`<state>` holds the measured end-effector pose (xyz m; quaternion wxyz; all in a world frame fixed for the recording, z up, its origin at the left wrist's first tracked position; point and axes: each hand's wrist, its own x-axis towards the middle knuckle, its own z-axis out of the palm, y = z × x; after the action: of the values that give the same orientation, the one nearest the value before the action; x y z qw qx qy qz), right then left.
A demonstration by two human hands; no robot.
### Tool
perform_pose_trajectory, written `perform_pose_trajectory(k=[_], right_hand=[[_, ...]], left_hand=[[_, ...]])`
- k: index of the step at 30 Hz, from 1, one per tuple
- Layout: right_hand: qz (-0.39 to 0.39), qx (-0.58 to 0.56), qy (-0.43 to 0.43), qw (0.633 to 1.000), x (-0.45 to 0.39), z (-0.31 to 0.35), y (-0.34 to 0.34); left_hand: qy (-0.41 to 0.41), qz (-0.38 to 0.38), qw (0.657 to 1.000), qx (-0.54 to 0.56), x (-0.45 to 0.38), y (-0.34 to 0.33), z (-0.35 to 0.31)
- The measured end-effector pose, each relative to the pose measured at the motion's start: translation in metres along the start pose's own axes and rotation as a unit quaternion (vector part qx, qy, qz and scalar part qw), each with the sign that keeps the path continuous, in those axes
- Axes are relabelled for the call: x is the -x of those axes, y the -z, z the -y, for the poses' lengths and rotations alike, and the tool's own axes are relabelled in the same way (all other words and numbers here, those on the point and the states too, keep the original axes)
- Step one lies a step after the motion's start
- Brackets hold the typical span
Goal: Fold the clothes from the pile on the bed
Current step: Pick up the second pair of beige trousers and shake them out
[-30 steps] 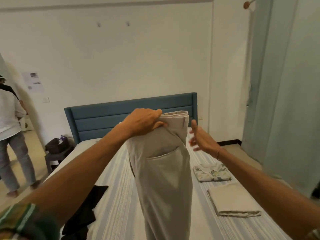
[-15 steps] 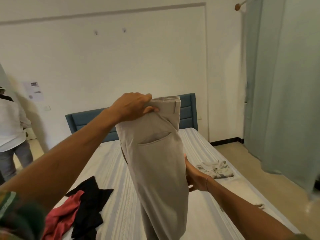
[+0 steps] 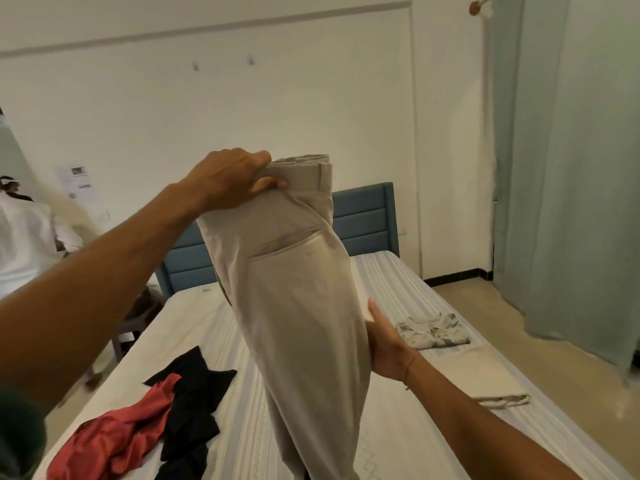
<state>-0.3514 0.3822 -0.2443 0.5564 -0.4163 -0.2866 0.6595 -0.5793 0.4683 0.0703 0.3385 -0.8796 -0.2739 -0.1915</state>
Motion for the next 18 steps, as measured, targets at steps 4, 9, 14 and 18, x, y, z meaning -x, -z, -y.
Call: perform_pose_trajectory(k=[4,9,14,18], right_hand=[[0.077,0.018,-0.063,0.995,0.021,-0.005,-0.015],[0.110,-0.118,0.053,0.985,0.043,0.021,-0.014],[-0.008,0.083,0.160,0.984,0.070,0.065,0.014],[-0.069,0.163,0.297,0.938,0.098,0.104,0.031]], left_hand=[[0.005,0.014,1.000,-0.020,0.002,0.028,-0.018],[0.021,0.016,0.999,-0.024,0.009,0.056,-0.034],[0.084,-0.005,0.996,-0.007,0.021,0.090,-0.031],[0.137,-0.034,0.988,0.059,0.037,0.108,-0.029]])
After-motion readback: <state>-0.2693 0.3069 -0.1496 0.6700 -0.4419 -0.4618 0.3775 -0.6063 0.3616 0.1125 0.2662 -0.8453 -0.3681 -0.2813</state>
